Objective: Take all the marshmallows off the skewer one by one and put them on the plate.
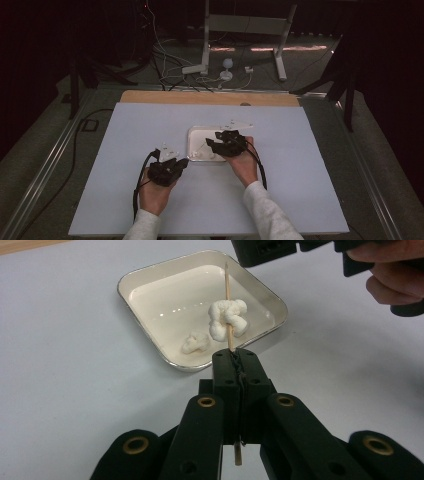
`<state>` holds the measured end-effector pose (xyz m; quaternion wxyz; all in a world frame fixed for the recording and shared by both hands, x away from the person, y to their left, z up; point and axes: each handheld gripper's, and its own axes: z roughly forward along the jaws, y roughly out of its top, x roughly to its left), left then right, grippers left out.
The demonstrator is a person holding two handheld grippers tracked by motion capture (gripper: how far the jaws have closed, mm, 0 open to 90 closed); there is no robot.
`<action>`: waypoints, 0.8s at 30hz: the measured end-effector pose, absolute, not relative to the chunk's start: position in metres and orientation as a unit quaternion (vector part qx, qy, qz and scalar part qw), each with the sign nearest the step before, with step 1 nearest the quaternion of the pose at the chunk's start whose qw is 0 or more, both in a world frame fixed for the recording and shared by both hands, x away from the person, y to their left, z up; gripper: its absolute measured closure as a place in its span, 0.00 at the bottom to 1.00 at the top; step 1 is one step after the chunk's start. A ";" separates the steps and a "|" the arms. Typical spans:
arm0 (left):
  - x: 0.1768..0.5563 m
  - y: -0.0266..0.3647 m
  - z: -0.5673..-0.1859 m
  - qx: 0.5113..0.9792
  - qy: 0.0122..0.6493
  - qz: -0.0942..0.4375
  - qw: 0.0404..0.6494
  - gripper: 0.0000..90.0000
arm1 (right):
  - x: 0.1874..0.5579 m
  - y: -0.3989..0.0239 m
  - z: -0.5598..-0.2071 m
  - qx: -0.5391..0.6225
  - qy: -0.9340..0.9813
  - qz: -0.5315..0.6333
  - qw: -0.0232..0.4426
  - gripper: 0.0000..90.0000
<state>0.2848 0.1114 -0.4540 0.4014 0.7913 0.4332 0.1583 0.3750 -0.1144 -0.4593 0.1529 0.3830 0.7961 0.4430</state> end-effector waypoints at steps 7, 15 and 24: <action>0.285 0.112 -0.454 0.788 0.436 0.162 0.403 1.00 | 0.366 -0.111 -0.457 0.373 0.797 0.455 0.138 0.55; 0.285 0.112 -0.454 0.786 0.439 0.163 0.404 1.00 | 0.343 -0.098 -0.452 0.340 0.802 0.476 0.121 0.52; 0.284 0.114 -0.452 0.781 0.442 0.164 0.410 1.00 | 0.330 -0.083 -0.454 0.326 0.809 0.473 0.122 0.57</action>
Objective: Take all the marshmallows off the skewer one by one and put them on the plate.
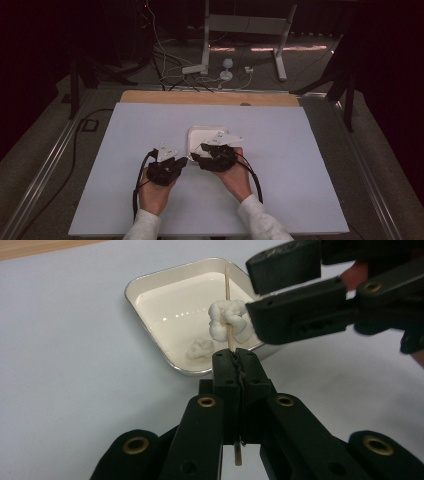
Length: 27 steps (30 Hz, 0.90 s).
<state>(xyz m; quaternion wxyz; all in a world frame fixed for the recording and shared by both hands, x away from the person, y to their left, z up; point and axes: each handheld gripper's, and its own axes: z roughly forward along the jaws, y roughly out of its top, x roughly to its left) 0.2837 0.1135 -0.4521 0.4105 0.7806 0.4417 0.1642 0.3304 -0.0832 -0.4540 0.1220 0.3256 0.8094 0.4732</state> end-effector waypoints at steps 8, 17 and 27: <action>0.282 0.112 -0.450 0.777 0.439 0.167 0.419 1.00 | 0.328 -0.077 -0.457 0.330 0.809 0.470 0.125 0.69; 0.281 0.112 -0.449 0.775 0.443 0.168 0.419 1.00 | 0.328 -0.076 -0.458 0.334 0.809 0.465 0.134 0.84; 0.281 0.112 -0.449 0.771 0.449 0.175 0.416 1.00 | 0.326 -0.067 -0.459 0.330 0.813 0.447 0.175 0.90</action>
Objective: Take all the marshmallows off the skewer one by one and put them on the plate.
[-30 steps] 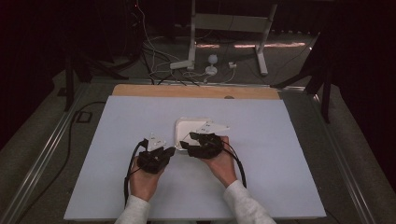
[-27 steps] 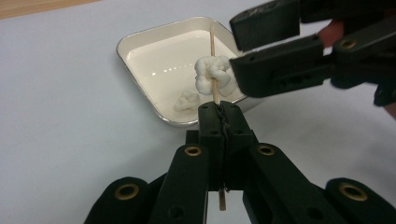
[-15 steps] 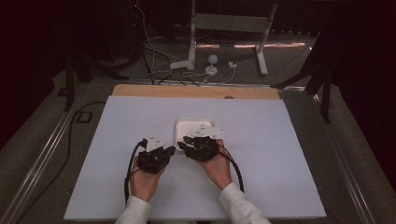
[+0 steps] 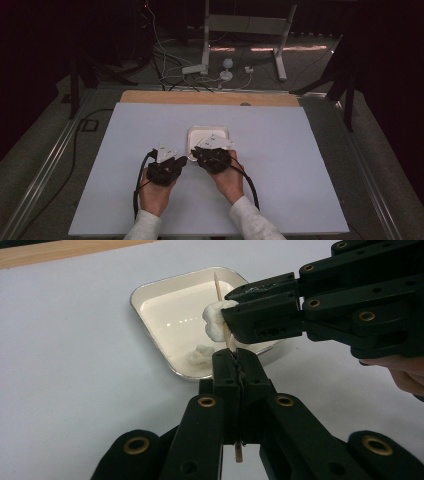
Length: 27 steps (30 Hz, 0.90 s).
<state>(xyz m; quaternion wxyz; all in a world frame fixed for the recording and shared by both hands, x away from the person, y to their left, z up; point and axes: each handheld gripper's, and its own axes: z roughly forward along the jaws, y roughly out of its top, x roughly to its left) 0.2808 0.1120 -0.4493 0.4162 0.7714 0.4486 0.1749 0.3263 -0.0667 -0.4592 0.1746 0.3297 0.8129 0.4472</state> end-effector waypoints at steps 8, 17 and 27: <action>0.280 0.111 -0.449 0.769 0.452 0.183 0.413 1.00 | 0.328 -0.064 -0.460 0.339 0.812 0.439 0.183 0.91; 0.279 0.111 -0.449 0.763 0.461 0.184 0.414 1.00 | 0.330 -0.060 -0.462 0.341 0.812 0.430 0.201 0.92; 0.276 0.107 -0.442 0.766 0.447 0.178 0.426 1.00 | 0.344 -0.077 -0.461 0.376 0.797 0.413 0.231 0.94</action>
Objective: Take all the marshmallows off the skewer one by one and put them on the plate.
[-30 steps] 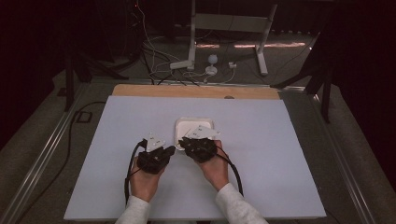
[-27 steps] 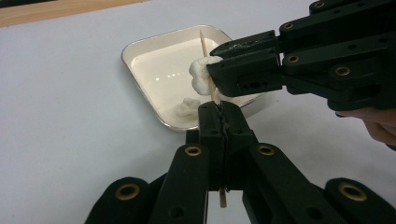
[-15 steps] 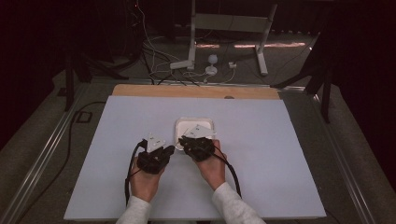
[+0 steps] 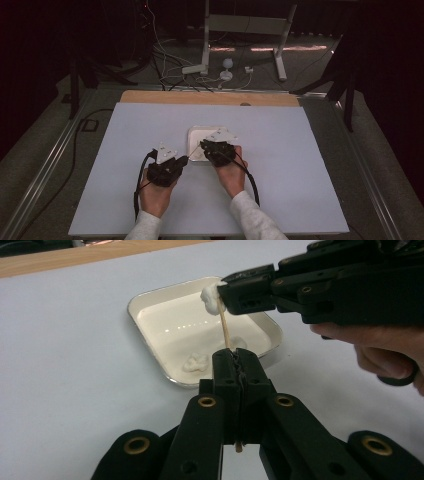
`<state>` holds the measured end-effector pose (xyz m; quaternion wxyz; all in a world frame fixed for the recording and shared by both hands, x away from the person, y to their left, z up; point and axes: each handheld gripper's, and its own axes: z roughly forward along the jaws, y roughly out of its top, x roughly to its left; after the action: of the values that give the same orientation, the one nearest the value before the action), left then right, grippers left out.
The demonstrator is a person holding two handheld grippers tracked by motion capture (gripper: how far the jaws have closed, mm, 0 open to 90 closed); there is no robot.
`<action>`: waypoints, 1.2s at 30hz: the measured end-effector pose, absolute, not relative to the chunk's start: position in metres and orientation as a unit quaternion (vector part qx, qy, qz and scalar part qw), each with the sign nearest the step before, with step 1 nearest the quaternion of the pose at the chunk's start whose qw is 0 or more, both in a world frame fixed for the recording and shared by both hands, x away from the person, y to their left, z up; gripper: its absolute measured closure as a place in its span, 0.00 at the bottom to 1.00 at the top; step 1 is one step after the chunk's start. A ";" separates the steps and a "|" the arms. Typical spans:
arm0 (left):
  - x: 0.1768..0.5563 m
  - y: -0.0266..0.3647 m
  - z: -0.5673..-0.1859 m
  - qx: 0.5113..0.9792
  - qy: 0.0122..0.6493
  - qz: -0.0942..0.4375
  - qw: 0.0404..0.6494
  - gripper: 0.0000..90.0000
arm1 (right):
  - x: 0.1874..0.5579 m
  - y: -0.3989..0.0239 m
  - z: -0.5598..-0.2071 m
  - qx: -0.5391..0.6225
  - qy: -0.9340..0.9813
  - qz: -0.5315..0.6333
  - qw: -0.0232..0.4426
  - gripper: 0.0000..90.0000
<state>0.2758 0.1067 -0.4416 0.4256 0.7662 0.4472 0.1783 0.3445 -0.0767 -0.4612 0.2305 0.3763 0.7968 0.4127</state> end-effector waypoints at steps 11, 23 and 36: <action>0.274 0.108 -0.440 0.762 0.454 0.190 0.422 1.00 | 0.352 -0.069 -0.463 0.373 0.799 0.406 0.240 0.94; 0.270 0.117 -0.427 0.756 0.449 0.186 0.439 1.00 | 0.375 -0.112 -0.471 0.430 0.774 0.409 0.220 1.00; 0.275 0.118 -0.437 0.755 0.456 0.180 0.436 1.00 | 0.363 -0.108 -0.462 0.388 0.771 0.483 0.148 0.70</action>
<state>0.2748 0.1178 -0.4368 0.4356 0.7547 0.4562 0.1804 0.3630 -0.1082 -0.4620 0.1484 0.3880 0.7705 0.4834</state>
